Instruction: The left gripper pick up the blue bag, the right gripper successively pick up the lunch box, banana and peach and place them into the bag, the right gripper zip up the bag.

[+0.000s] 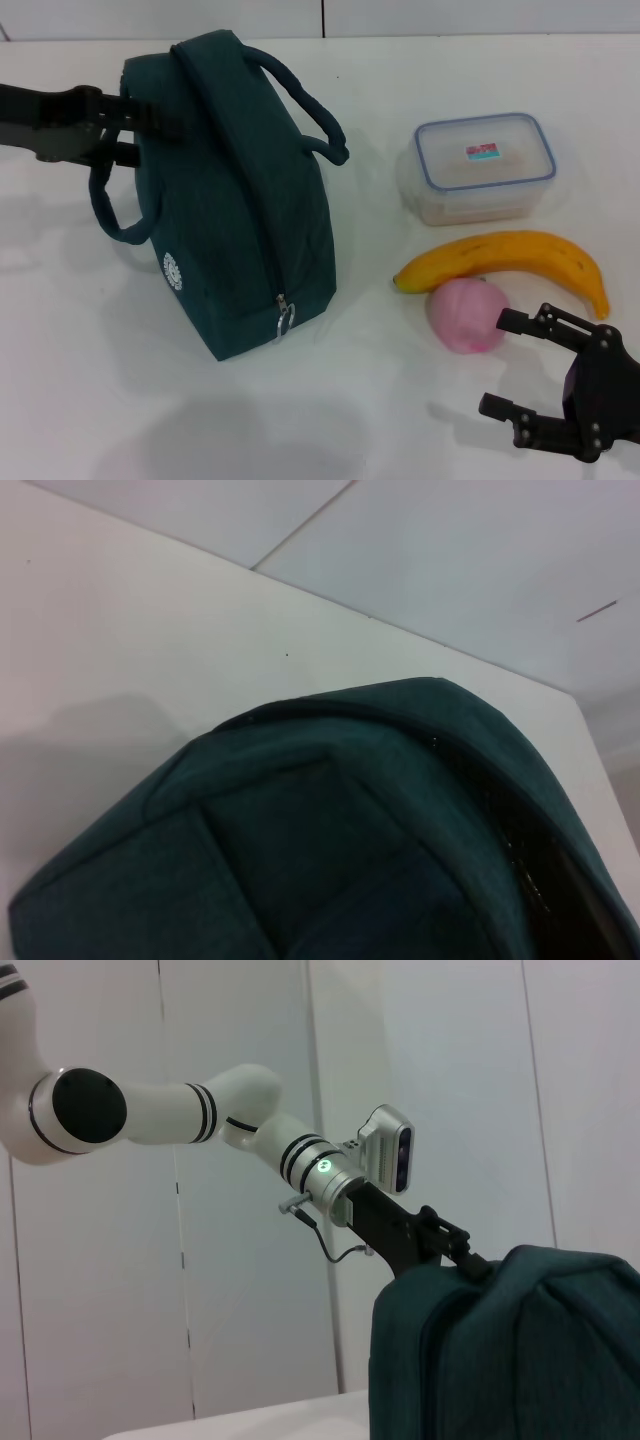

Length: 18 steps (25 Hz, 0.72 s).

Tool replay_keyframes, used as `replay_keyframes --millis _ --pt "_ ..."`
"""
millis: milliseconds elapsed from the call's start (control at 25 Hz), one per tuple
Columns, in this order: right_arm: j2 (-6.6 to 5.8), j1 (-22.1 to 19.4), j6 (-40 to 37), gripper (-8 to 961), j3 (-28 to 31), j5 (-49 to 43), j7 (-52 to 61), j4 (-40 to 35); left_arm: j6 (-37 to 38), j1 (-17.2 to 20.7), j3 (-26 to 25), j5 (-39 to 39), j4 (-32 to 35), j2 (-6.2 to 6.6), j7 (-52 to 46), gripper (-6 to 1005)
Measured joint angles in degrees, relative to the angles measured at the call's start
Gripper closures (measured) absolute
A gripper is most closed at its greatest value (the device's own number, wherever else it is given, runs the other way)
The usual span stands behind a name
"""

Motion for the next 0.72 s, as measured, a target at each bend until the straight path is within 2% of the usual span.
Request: replay_keyframes --millis 320,600,720 --pt "0.0 0.0 0.1 190 0.01 0.0 0.0 0.1 -0.01 -0.64 0.06 0.03 -0.03 -0.49 2.78 232" --pt "0.0 -0.15 0.09 195 0.11 0.0 0.0 0.11 0.03 -0.45 -0.22 -0.87 -0.1 -0.42 4.03 285" --pt "0.01 -0.17 0.04 197 0.29 0.0 0.0 0.19 0.07 -0.56 -0.11 -0.92 -0.41 -0.23 4.02 362"
